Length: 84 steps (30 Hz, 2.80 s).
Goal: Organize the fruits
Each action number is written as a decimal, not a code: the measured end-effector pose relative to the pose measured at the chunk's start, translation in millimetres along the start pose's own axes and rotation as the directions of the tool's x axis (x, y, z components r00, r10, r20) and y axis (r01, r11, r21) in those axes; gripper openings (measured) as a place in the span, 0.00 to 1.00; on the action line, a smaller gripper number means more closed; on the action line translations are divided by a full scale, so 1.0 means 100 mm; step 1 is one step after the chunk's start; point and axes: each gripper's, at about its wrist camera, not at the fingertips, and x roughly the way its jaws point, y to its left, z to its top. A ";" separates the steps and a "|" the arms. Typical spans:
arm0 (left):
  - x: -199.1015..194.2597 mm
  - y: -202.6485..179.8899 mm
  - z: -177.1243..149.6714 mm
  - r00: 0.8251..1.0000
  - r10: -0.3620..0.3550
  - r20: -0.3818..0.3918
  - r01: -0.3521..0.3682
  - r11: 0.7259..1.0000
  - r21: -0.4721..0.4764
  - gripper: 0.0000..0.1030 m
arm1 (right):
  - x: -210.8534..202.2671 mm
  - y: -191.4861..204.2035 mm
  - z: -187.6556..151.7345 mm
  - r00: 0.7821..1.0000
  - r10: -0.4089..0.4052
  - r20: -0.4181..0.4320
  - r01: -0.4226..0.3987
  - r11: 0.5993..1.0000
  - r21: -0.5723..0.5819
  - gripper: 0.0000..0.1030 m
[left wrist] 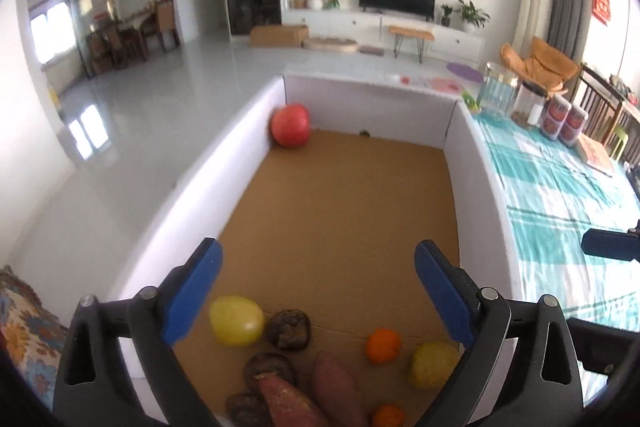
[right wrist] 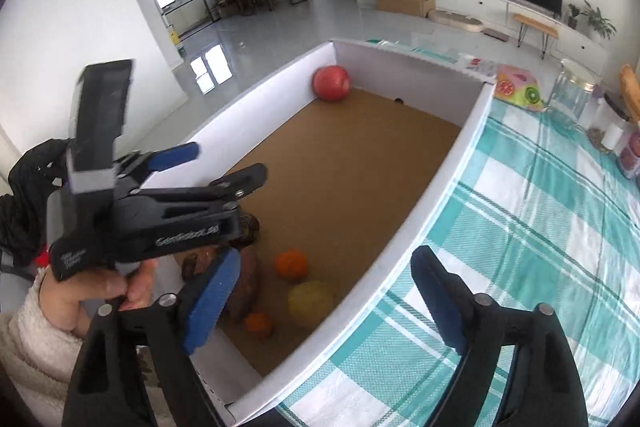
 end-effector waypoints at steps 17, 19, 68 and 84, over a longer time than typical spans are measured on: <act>-0.60 -0.12 -0.14 0.986 0.160 0.051 -0.165 0.980 0.110 0.99 | -0.31 0.25 -0.41 0.989 -0.134 0.057 0.132 0.991 0.029 0.97; -0.66 -0.10 -0.16 0.981 0.182 0.074 -0.189 0.976 0.110 0.99 | -0.34 0.27 -0.42 0.988 -0.141 0.062 0.140 0.990 0.031 0.99; -0.75 0.50 -0.14 0.988 0.107 -0.112 -0.112 0.993 -0.038 0.99 | -0.20 0.69 -0.09 0.982 -0.167 -0.086 0.178 0.973 0.148 1.00; -0.73 0.48 -0.16 0.988 0.095 -0.121 -0.100 0.994 -0.034 0.99 | -0.21 0.73 -0.10 0.978 -0.188 -0.093 0.199 0.971 0.129 1.00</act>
